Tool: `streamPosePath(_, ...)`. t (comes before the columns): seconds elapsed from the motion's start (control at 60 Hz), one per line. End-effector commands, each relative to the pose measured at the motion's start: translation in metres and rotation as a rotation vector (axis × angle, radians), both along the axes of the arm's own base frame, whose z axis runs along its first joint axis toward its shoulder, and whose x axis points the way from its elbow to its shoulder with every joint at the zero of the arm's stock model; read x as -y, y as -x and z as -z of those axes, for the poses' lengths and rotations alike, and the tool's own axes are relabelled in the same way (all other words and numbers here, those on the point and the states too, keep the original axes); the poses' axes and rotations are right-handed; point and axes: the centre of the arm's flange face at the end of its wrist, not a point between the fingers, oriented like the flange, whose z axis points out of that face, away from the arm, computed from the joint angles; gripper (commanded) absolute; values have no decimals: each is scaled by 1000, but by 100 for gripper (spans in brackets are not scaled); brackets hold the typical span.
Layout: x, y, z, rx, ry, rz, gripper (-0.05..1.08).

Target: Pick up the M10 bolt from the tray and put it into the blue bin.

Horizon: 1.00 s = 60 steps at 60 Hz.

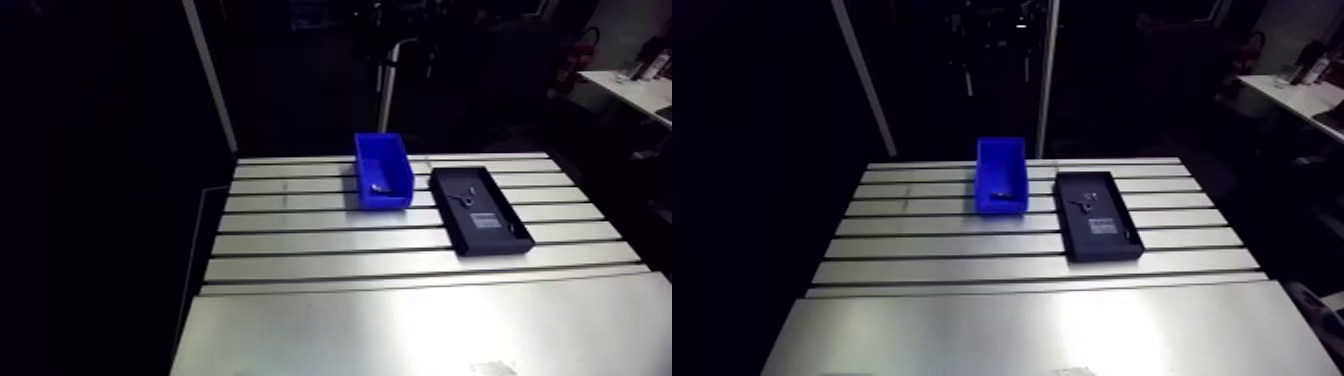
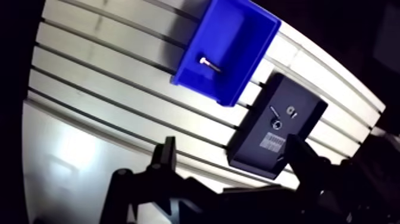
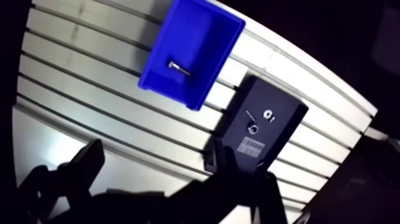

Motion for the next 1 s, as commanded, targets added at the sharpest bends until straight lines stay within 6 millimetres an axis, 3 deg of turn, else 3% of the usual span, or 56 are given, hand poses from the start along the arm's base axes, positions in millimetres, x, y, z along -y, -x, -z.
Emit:
streamPosePath(0.017,9,-8,-29,4,-14,244,1)
streamPosePath(0.083,17,-10,-37,4,-15,270,1)
streamPosePath(0.267,14,-23,-73,-18,-15,363,1)
streamPosePath(0.617,10,-32,-87,-5,-27,544,1)
streamPosePath(1.0,1,-44,-110,-48,-21,567,1)
